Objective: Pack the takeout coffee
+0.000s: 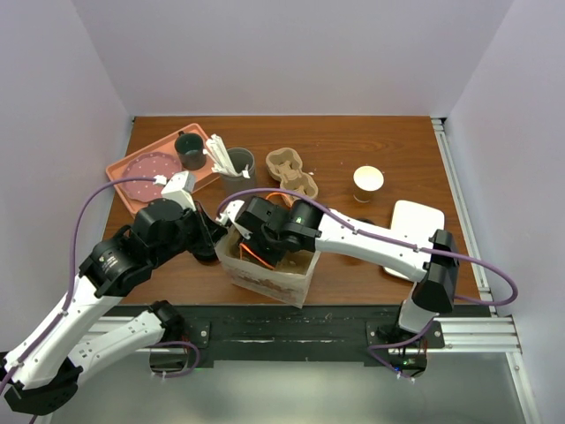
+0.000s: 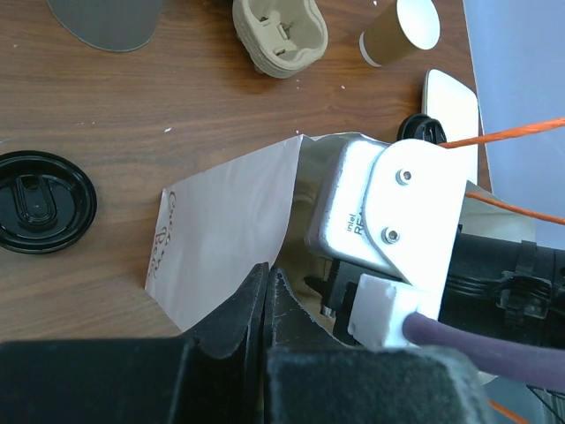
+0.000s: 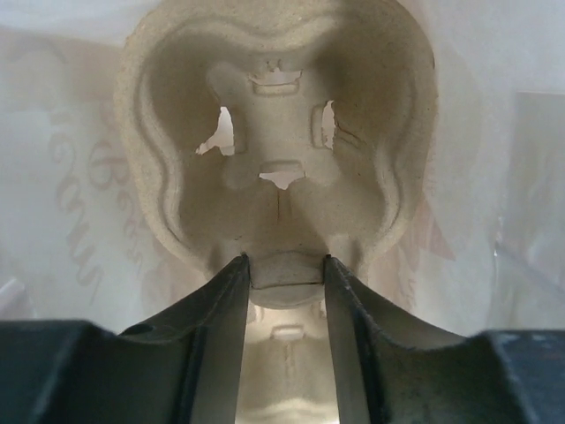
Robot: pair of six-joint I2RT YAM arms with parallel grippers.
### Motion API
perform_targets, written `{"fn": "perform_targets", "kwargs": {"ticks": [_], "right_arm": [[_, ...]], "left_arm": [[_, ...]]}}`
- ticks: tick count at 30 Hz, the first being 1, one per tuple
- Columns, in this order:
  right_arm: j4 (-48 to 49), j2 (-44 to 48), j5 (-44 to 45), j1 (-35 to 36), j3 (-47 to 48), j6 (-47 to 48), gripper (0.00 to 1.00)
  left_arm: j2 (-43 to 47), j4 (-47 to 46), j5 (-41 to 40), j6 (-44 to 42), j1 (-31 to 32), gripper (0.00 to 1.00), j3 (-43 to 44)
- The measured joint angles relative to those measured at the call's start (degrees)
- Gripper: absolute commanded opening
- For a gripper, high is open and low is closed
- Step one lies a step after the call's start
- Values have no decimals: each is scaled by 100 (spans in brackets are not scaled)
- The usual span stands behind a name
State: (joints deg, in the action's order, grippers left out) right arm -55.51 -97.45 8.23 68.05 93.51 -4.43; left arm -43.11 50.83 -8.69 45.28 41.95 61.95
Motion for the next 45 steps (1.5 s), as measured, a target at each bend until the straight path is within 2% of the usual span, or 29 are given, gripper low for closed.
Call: {"fn": "perform_targets", "kwargs": {"ticks": [9, 13, 14, 16, 17, 19, 22, 25, 29, 33, 36, 39, 40, 43, 45], "right_arm": [[192, 0, 146, -2, -15, -72, 58], [173, 0, 127, -2, 269, -87, 59], [166, 0, 127, -2, 396, -107, 59], [151, 2, 122, -2, 678, -168, 59], [153, 15, 122, -2, 802, -221, 59], [149, 63, 125, -2, 1003, -326, 59], [144, 192, 157, -2, 1305, -592, 58], [203, 420, 286, -2, 1495, -944, 58], [376, 977, 514, -2, 1513, -1617, 57], [380, 1471, 796, -2, 1517, -2225, 57], [166, 1598, 1021, -2, 1631, -2524, 58], [-188, 1598, 1364, -9, 1836, -2739, 60], [-304, 1615, 1506, -13, 1878, -2817, 60], [-632, 1746, 1810, -94, 1834, -3032, 60], [-680, 1993, 1818, -192, 1558, -3128, 58]], "left_arm": [[0, -20, 39, 0, 0, 0, -9], [-4, -22, 39, 0, 0, 0, -9], [-7, -26, 39, 0, 0, 8, -9], [-24, -33, 39, -2, 0, 14, -9], [-44, -39, 39, 2, 0, 22, -9], [-90, -31, 39, -20, 0, 30, -9], [-208, 66, -26, -28, 0, 50, 39], [-389, 166, -136, -118, 0, 54, 192], [-662, 214, -313, -291, 0, 55, 459], [-901, 201, -415, -457, 0, 52, 553], [-1113, 201, -431, -581, 0, 45, 581], [-1344, 203, -435, -649, 0, 31, 680], [-1410, 203, -435, -684, 0, 20, 710], [-1497, 203, -420, -739, 0, 5, 739], [-1517, 208, -391, -767, 0, 0, 743]]}}
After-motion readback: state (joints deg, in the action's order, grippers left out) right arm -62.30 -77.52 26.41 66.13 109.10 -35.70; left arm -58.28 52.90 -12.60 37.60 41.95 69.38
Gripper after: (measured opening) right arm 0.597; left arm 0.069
